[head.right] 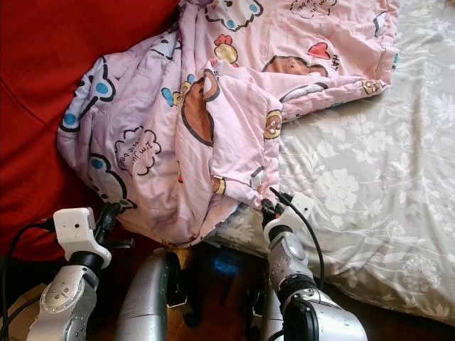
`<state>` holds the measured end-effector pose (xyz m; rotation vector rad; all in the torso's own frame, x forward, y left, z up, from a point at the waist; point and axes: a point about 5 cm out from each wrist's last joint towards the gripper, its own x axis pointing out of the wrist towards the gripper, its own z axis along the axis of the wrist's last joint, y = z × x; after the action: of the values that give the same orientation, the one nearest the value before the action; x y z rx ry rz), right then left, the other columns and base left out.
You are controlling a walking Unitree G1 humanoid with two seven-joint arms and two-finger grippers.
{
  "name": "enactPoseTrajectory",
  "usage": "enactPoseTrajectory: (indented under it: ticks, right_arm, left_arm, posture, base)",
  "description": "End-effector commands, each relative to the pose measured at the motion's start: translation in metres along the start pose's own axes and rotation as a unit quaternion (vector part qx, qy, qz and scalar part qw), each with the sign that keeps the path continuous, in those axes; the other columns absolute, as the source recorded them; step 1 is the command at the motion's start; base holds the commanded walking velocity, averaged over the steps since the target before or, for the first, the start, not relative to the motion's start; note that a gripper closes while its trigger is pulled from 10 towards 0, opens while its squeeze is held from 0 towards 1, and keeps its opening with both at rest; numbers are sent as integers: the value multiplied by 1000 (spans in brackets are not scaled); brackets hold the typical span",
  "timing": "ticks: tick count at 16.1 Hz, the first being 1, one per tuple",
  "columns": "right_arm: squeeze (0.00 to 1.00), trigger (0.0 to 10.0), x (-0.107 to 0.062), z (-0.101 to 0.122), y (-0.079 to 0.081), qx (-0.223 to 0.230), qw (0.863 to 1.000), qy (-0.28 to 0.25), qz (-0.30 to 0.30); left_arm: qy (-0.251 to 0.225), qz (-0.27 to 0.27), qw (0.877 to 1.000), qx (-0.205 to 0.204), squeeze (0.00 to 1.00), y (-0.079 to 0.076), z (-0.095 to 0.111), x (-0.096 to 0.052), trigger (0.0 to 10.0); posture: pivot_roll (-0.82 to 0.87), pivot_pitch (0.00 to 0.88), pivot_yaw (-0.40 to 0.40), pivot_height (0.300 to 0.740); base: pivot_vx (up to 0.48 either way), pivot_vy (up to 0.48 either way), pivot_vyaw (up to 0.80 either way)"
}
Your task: Clean up the room
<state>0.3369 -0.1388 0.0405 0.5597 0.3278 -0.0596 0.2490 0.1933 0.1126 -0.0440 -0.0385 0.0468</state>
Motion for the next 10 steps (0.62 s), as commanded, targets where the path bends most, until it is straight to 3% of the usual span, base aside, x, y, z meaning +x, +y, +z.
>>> enactPoseTrajectory:
  ticks: [1,6,10]
  right_arm:
    - [0,0,-4,-13,-5,-6,1000,28,-8]
    - [0,0,-2,-10,-2,-18,1000,24,-3]
    - [0,0,-2,-9,0,-41,999,22,5]
  left_arm:
    - [24,4,1000,10,0,2,-11,-6,10000]
    - [25,9,1000,9,0,2,-13,-4,10000]
    - [17,14,1000,7,0,2,-13,6,10000]
  posture:
    - [67,424,-4,632]
    - [68,404,-13,632]
    - [64,363,-27,632]
  base:
    - [0,0,0]
    - [0,0,0]
    - [0,0,0]
